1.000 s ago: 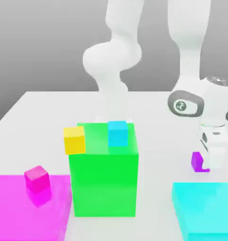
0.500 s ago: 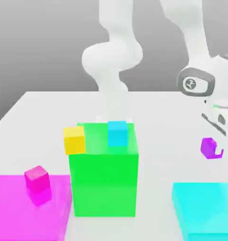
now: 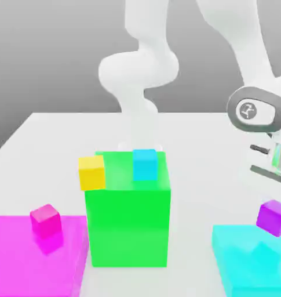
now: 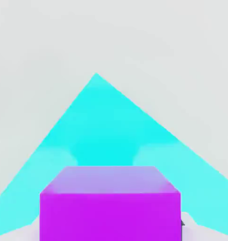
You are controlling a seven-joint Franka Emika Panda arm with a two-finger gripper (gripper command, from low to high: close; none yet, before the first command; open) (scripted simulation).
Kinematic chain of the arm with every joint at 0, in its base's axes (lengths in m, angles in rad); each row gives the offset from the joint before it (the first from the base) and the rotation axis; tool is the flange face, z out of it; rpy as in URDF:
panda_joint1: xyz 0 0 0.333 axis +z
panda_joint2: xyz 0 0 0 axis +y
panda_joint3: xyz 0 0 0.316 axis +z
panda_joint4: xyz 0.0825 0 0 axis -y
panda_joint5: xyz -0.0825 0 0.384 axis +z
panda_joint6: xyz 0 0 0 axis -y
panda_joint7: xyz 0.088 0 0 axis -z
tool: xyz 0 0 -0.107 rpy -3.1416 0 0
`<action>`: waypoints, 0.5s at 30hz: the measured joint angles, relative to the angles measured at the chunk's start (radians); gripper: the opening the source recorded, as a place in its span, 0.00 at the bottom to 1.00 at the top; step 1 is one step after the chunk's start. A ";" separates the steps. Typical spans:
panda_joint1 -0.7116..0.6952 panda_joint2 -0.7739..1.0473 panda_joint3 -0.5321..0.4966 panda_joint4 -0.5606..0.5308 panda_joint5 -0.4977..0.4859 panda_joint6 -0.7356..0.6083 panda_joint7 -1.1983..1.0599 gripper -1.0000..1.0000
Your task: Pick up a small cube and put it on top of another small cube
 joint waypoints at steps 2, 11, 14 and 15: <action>-0.031 0.011 -0.030 0.031 -0.037 -0.015 -0.069 0.00; -0.216 -0.005 -0.261 0.092 -0.227 -0.109 -0.216 0.00; -0.275 -0.035 -0.338 0.093 -0.272 -0.150 -0.223 0.00; -0.296 -0.049 -0.363 0.093 -0.280 -0.165 -0.219 0.00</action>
